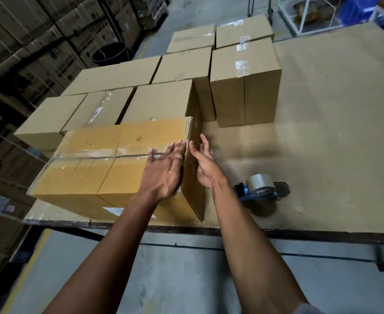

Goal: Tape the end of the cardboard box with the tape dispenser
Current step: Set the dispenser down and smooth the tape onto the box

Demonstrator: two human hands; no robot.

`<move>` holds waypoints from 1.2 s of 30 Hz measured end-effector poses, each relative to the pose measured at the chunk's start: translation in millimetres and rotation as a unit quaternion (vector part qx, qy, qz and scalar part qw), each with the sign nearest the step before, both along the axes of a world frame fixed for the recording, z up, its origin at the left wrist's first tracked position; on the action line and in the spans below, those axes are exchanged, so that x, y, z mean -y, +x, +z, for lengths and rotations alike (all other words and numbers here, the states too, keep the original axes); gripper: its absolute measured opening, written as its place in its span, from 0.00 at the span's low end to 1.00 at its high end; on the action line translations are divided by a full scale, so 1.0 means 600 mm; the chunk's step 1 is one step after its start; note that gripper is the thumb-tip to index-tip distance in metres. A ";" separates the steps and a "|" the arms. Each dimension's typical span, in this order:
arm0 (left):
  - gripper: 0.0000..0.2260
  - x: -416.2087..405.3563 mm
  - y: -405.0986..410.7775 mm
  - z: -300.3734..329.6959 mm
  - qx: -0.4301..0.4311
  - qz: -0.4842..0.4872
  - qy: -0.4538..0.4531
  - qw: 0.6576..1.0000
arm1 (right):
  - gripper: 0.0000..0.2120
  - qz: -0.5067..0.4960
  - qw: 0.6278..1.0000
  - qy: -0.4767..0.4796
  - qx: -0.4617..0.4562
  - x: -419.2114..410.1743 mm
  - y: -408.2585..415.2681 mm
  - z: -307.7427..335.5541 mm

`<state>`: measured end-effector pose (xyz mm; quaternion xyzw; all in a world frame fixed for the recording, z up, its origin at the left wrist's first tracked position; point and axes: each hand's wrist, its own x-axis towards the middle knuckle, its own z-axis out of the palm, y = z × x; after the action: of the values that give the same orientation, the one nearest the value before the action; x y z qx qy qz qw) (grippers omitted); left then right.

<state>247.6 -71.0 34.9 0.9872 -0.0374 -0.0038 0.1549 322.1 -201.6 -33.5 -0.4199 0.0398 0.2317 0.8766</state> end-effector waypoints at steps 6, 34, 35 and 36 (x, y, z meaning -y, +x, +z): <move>0.30 0.003 0.000 0.001 -0.001 0.005 0.008 1.000 | 0.35 -0.012 0.998 0.062 0.003 0.004 -0.012 -0.025; 0.28 0.004 -0.003 0.008 0.006 0.009 0.007 1.000 | 0.47 -0.011 0.997 -0.068 -0.045 -0.038 -0.002 -0.048; 0.28 0.003 -0.002 0.007 0.008 0.008 0.009 1.000 | 0.52 -0.016 0.995 -0.074 -0.061 -0.047 0.010 -0.059; 0.28 0.002 -0.001 0.006 0.009 0.007 0.012 1.000 | 0.54 -0.021 0.994 -0.081 -0.068 -0.052 0.012 -0.056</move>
<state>247.0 -72.2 38.4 0.9892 -0.0315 0.0054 0.1430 329.3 -170.6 -67.1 -0.4715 0.1270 0.2375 0.8397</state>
